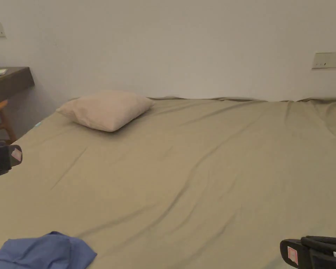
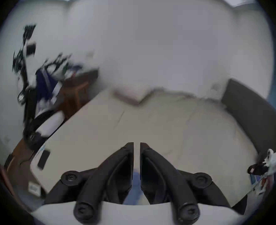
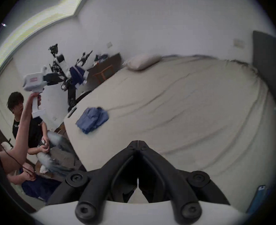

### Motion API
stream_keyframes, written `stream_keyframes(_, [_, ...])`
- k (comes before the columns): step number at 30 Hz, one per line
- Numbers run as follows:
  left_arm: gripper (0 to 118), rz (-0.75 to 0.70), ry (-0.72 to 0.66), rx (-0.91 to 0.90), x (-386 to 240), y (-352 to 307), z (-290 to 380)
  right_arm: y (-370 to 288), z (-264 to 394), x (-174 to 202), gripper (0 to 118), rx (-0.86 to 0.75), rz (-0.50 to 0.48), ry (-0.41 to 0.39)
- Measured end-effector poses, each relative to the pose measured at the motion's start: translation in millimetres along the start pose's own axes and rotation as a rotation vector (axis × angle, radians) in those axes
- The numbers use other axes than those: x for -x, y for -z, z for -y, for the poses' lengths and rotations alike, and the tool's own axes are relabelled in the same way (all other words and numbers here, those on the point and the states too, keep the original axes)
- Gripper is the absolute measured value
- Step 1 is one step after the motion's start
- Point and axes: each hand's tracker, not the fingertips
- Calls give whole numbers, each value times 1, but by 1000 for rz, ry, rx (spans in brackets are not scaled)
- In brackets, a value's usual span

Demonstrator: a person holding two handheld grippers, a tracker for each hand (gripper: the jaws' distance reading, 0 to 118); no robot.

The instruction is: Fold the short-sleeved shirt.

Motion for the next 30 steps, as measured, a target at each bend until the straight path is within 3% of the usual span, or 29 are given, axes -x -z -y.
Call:
stream_keyframes(3, [7, 64, 7, -198, -81, -22, -6, -53, -22, -8, 2, -147, 87, -28])
stream_keyframes(4, [7, 40, 35, -243, -112, -31, -9, -69, -30, -10, 2, -200, 132, -42])
stream_keyframes(6, [7, 144, 62, -329, -160, -43, -16, -97, -45, -11, 2, -278, 259, -88])
stream_keyframes(8, [7, 217, 90, -327, -199, -55, -25, -121, -60, -12, 2, -365, 380, -137])
stream_keyframes(10, [7, 184, 138, -338, -228, -57, -30, -141, -77, -21, 2, -450, 458, -154])
stream_keyframes(13, [7, 81, 195, -342, -244, -50, -28, -155, -97, -33, 2, -510, 535, -163])
stream_keyframes(16, [7, 49, 164, -298, -241, -35, -26, -161, -107, -43, 2, -552, 587, -169])
stream_keyframes(19, [7, 59, 90, -237, -231, -24, -24, -160, -110, -49, 2, -574, 609, -161])
stream_keyframes(25, [8, -18, 101, -222, -223, -17, -19, -151, -106, -52, 2, -592, 624, -152])
stream_keyframes(26, [15, -16, 102, -221, -222, -17, -19, -150, -106, -51, 5, -590, 626, -153])
stream_keyframes(27, [27, -12, 103, -215, -220, -16, -18, -148, -105, -51, 23, -587, 630, -157])
stream_keyframes(28, [61, -13, 98, -207, -218, -15, -18, -146, -105, -51, 60, -583, 633, -159])
stream_keyframes(29, [93, -15, 93, -204, -217, -14, -16, -143, -105, -49, 87, -574, 635, -162])
stream_keyframes(30, [111, -16, 90, -197, -216, -11, -15, -139, -105, -49, 101, -567, 645, -163])
